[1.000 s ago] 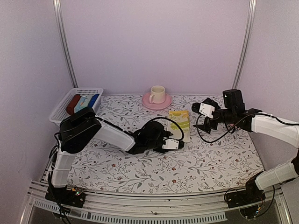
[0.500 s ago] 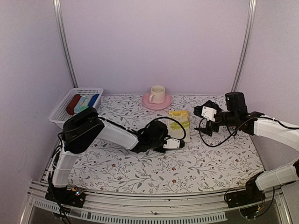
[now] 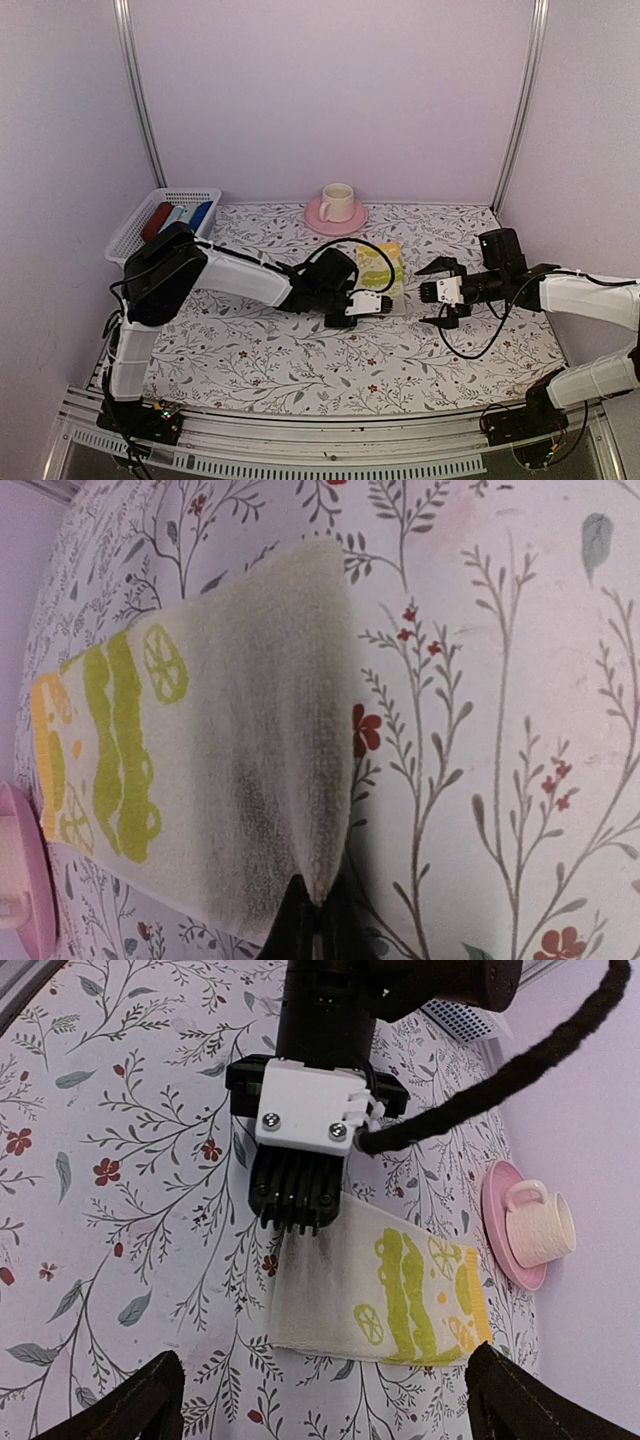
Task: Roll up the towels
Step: Roll the towel at the center of the board.
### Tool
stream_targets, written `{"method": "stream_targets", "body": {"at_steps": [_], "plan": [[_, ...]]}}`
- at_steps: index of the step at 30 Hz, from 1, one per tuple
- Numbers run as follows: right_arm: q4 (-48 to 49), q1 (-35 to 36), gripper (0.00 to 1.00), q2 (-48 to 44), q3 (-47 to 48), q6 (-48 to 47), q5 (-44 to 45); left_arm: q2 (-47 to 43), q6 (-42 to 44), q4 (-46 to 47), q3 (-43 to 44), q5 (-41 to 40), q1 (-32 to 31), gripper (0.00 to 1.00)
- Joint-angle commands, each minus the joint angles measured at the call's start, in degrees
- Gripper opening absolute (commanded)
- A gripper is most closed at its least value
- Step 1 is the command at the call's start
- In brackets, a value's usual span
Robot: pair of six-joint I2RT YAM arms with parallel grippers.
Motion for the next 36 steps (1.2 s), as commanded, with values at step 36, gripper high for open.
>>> {"method": "stream_targets", "body": {"at_steps": [36], "plan": [[11.3,7.2,0.67,20.0,2.3,6.5,6.8,-0.4,-17.6,-17.2,6.9,30.2,6.5,0.12]]}}
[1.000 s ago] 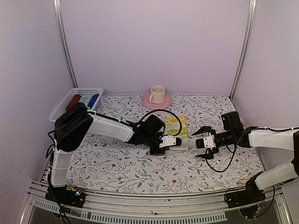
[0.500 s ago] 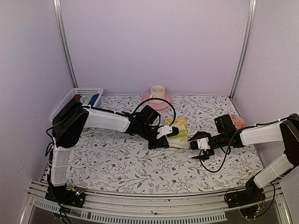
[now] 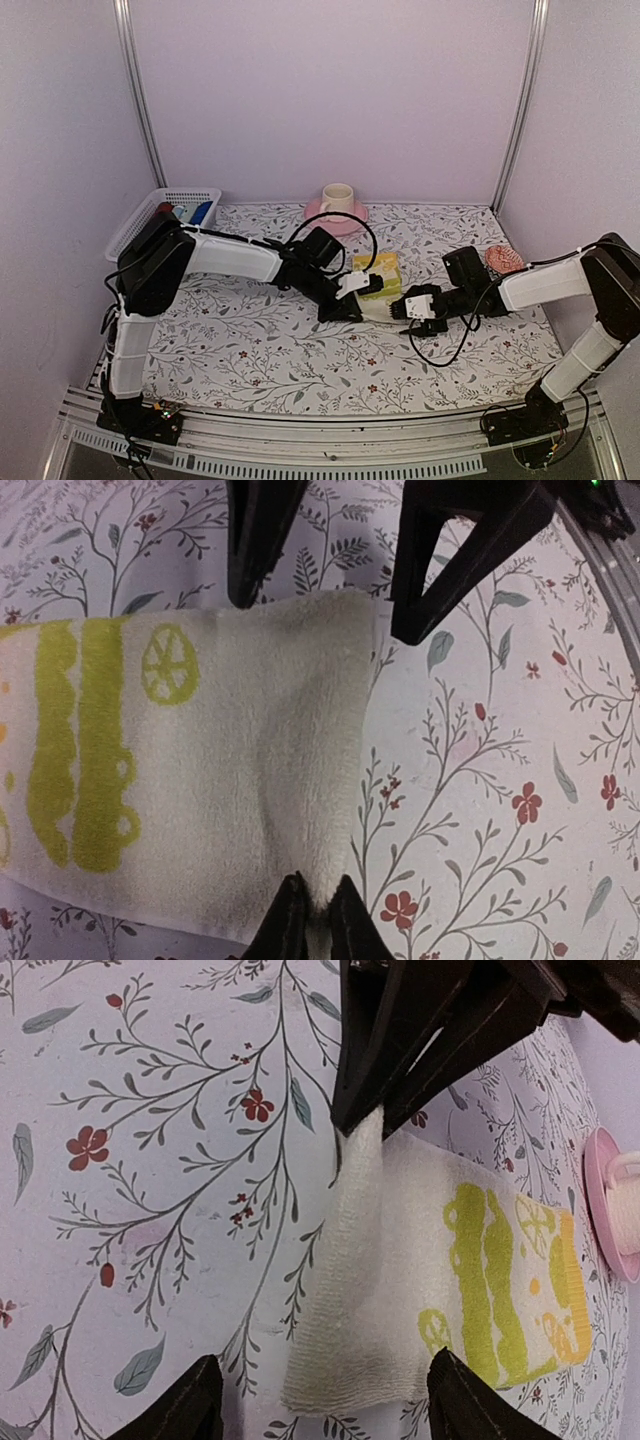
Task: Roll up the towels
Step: Roll the towel at the center of the board.
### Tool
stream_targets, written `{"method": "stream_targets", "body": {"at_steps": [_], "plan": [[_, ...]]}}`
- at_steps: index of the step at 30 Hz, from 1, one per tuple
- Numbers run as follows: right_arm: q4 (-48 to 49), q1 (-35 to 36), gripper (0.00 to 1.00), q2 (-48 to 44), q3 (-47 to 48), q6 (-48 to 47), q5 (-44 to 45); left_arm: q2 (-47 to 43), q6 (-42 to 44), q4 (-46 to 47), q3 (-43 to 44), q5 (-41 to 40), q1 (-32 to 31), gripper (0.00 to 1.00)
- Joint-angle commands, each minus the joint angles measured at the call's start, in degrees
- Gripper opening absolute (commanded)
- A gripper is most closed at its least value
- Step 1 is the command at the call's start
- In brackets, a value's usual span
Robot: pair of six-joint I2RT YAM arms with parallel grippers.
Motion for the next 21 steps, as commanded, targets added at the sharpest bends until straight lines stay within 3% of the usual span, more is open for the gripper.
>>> {"method": "stream_targets", "body": {"at_steps": [1,14,21], "plan": [[-0.7,0.7,0.64,0.9,3.0,3.4,1.0,1.3,-0.2,-1.7,1.8,1.6,0.5,0.12],[-4.3,2.0,0.62,3.9,5.0,3.6,2.0,2.0,-0.9,-1.6,2.7,1.6,0.7,0.11],[-3.5,2.6,0.61,4.0,4.7,3.9,3.2,2.3,-1.6,-1.4,2.7,1.7,1.0,0.03]]}}
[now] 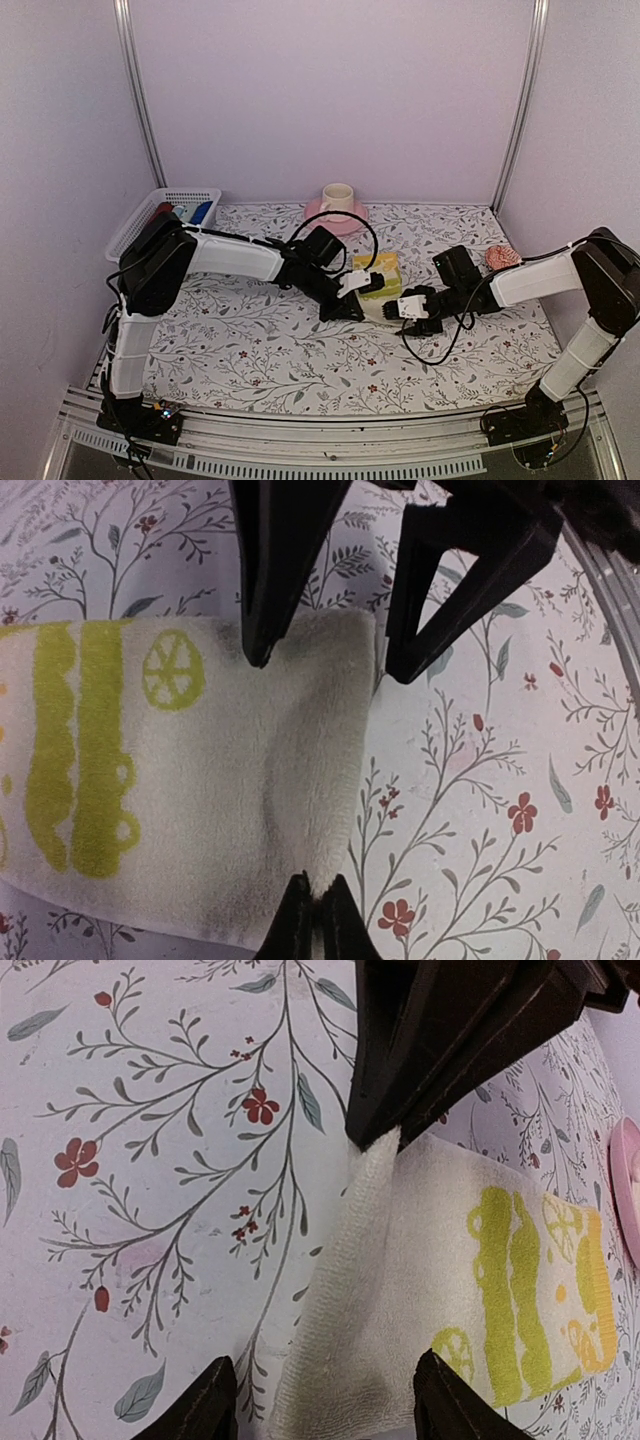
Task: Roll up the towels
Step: Roll the towel at the center of the board.
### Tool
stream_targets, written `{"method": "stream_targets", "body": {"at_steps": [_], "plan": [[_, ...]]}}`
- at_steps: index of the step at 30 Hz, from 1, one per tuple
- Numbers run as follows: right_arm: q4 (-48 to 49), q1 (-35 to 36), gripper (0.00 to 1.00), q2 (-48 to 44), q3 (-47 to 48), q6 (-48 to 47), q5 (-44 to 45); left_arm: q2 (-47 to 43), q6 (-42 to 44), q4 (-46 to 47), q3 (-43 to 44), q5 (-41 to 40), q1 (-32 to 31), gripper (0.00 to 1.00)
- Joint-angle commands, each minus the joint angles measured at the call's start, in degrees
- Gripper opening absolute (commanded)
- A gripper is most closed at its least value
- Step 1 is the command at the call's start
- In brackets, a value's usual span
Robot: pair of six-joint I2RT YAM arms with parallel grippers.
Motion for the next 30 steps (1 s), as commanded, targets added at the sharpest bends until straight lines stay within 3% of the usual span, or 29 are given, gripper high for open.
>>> {"method": "stream_targets", "body": {"at_steps": [1,4,10,14,18,21,30], "plan": [[0.0,0.8,0.59,0.7,1.1,1.5,1.7,1.4,-0.8,-0.5,1.3,0.9,1.0,0.03],[0.2,1.0,0.52,1.3,1.2,2.1,2.2,1.5,-1.1,-0.5,1.2,1.2,1.3,0.02],[-1.6,1.2,0.25,1.3,2.1,2.7,2.1,1.3,-1.2,-0.1,0.5,1.6,1.6,0.02],[-4.3,1.1,0.05,1.1,3.3,2.7,1.3,0.5,-1.2,0.8,-0.4,1.6,1.9,0.14],[-8.1,-0.1,0.03,1.3,5.5,3.6,-0.7,-1.0,-1.3,1.9,-2.4,1.7,2.3,0.39],[-11.3,-1.9,0.03,1.7,7.4,4.2,-2.8,-1.9,-1.2,2.6,-3.7,1.9,2.5,0.51],[-20.6,-5.5,0.03,6.7,13.1,5.7,-7.2,-2.0,-3.4,5.8,-4.6,3.2,3.2,0.46]]}}
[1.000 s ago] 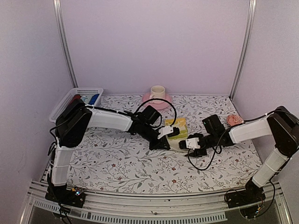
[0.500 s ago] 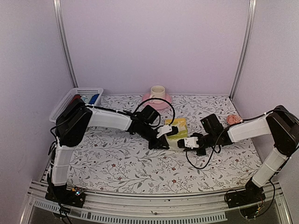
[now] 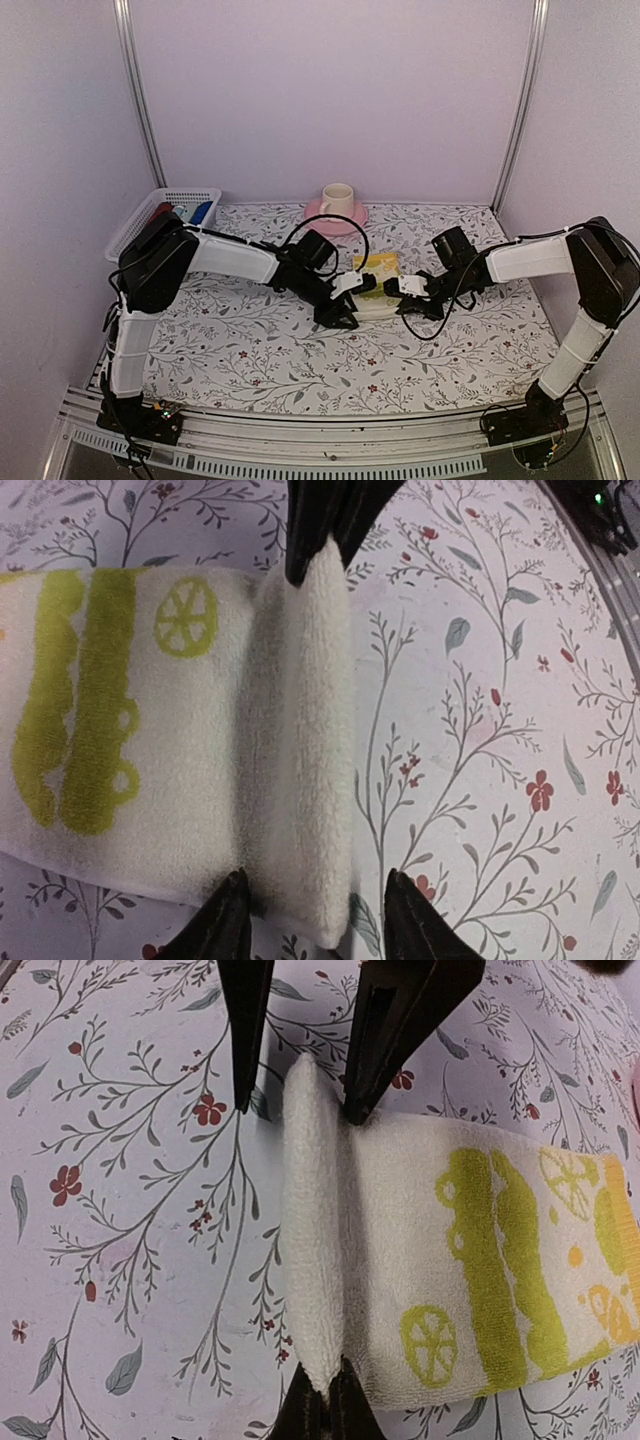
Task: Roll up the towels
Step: Roll the towel at the center of the board.
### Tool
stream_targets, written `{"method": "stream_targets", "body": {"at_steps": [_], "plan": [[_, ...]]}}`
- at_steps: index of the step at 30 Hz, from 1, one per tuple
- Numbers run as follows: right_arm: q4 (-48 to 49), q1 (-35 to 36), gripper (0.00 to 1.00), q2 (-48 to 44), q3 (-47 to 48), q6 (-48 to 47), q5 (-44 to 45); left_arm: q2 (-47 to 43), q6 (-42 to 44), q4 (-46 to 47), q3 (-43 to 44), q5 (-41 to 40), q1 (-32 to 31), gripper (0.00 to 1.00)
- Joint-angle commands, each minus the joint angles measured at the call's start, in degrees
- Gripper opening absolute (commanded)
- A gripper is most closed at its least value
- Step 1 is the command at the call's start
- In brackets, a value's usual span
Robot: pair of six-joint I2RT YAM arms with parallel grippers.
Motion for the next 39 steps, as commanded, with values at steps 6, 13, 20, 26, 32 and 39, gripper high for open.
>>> {"method": "stream_targets", "body": {"at_steps": [6,13,20,26,32,39], "plan": [[-9.3,-1.4,0.03,5.8,5.3,2.6,-3.7,-2.6,-3.5,4.2,-1.3,2.2,1.9,0.42],[-10.6,-3.1,0.03,6.3,6.8,4.0,-5.7,-2.4,-4.3,5.6,-1.7,4.2,2.4,0.3],[-14.2,-4.1,0.05,9.0,10.3,5.6,-6.8,-2.8,-5.2,6.1,-2.5,4.5,2.5,0.25],[-18.6,-5.3,0.05,12.8,14.5,7.7,-7.7,-6.3,-8.8,12.8,-6.6,2.0,2.6,0.26],[-22.6,-6.8,0.05,15.3,17.9,9.1,-9.9,-8.5,-10.2,16.3,-8.5,1.2,2.7,0.28],[-25.9,-7.0,0.07,17.4,21.3,10.0,-11.5,-8.0,-13.4,20.0,-8.0,-3.4,1.7,0.34]]}}
